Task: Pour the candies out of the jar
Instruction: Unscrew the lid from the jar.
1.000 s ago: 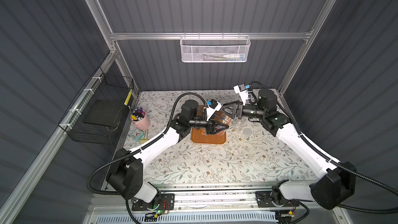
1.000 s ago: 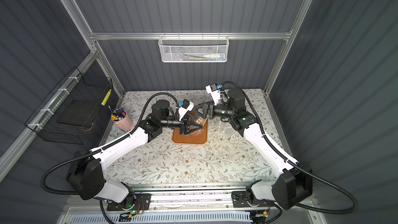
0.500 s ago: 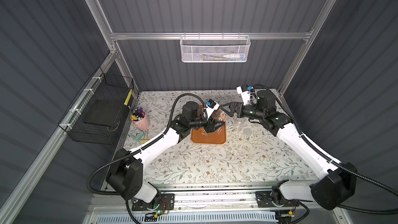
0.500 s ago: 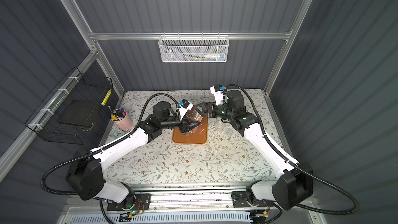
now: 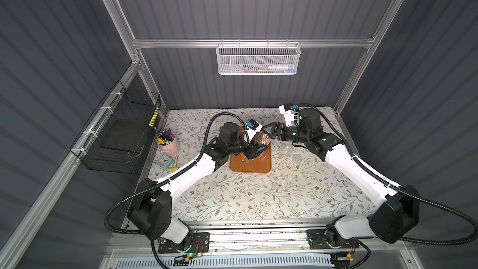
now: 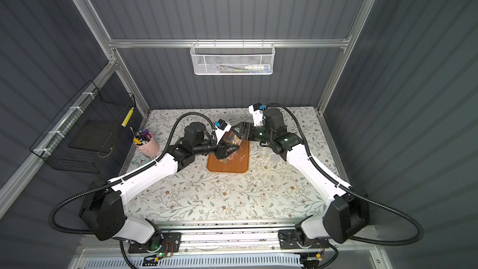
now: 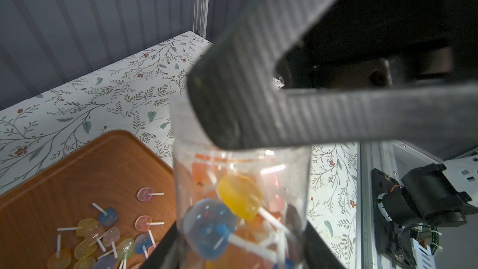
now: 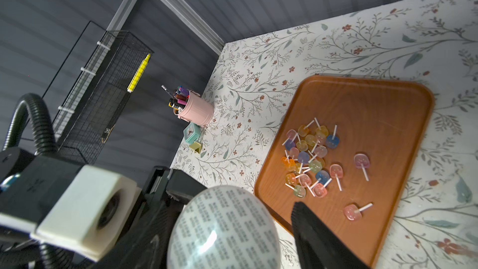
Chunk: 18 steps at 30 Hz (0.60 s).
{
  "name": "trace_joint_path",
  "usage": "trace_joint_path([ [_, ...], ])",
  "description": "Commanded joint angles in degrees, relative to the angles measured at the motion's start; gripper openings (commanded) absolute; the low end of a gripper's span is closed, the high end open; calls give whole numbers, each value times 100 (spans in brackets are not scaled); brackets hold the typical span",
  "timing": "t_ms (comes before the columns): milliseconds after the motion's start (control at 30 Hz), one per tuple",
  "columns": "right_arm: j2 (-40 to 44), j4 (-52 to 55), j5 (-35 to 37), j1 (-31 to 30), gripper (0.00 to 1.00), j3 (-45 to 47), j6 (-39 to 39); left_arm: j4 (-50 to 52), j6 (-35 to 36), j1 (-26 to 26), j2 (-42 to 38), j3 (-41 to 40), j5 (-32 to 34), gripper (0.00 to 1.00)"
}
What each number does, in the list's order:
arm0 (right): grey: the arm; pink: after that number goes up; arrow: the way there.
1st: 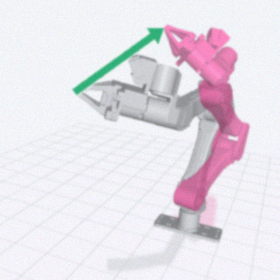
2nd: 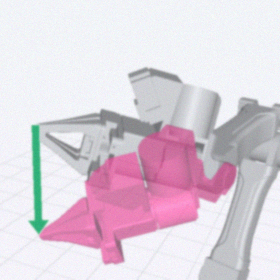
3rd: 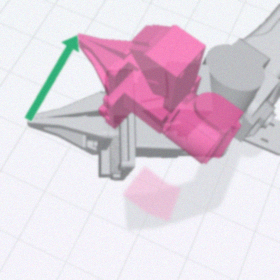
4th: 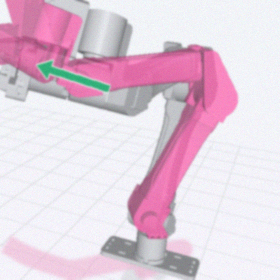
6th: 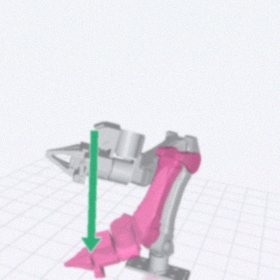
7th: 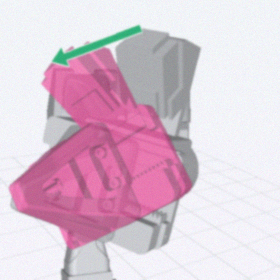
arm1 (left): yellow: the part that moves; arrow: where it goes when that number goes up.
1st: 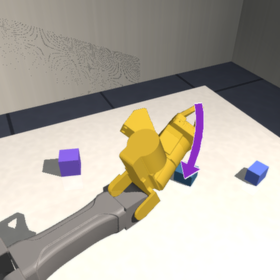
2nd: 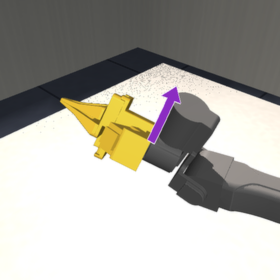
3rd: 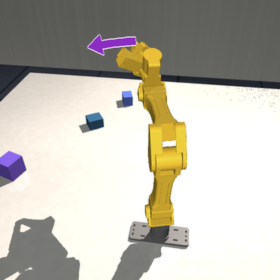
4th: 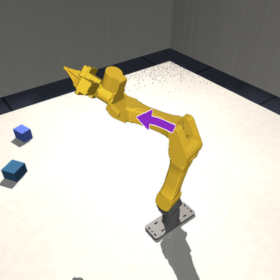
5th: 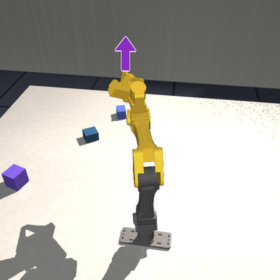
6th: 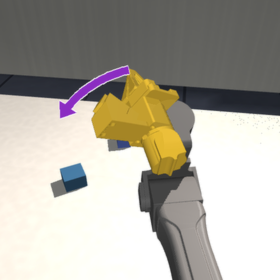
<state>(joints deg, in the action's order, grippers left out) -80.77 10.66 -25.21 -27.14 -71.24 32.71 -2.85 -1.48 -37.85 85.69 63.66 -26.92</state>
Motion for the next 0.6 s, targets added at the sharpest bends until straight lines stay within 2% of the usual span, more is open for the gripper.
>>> trace_joint_path([
  [0, -78, 59, 253, -55, 71, -211, 73, -101, 101, -48, -116, 75, 18, 0],
  [300, -134, 55, 262, -101, 59, -232, 135, -82, 90, -74, -83, 64, 25, 0],
  [433, -61, -248, -58, -77, 52, -129, 43, -362, -11, -65, -149, -42, -453, 0],
  [567, 22, -791, -940, 79, 47, -41, -77, -436, -40, -39, -99, 10, -1373, 0],
])
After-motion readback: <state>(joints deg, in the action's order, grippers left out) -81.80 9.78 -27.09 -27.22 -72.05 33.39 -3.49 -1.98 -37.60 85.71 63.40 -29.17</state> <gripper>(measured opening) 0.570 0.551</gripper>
